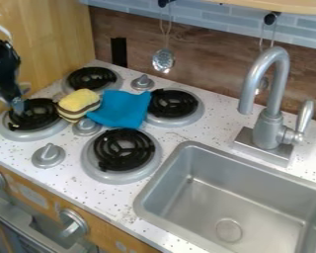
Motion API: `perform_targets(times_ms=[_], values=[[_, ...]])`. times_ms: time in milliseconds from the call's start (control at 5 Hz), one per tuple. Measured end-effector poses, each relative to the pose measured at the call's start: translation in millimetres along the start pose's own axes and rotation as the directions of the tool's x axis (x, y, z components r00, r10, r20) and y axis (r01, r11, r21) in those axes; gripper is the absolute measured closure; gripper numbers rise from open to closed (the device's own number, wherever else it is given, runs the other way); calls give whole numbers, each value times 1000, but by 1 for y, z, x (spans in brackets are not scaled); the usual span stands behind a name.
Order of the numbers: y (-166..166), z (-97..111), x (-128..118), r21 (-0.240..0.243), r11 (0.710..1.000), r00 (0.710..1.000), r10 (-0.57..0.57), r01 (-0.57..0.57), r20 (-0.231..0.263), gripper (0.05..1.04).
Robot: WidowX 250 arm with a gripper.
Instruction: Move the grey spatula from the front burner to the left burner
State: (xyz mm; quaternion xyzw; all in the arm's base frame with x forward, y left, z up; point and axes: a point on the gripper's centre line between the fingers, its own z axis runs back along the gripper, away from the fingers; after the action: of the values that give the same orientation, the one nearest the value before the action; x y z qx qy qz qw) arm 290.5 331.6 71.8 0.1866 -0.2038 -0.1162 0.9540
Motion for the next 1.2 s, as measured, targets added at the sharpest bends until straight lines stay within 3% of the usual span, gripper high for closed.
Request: perform_targets(times_ms=[200, 400, 600, 800, 1000, 1200], values=[[-9, -3, -2, -28, 999, 1000, -18, 18, 7, 612], [-12, -3, -3, -43, 999, 1000, -1, 1, 2, 295], [-13, -4, 0, -44, 999, 1000, 8, -7, 5, 77], [-17, -5, 3, -48, 999, 1000, 22, -22, 4, 75], [-23, 1, 10, -58, 998, 999, 6, -4, 34, 78], [-25, 33, 27, -123, 992, 992, -25, 40, 122, 78]])
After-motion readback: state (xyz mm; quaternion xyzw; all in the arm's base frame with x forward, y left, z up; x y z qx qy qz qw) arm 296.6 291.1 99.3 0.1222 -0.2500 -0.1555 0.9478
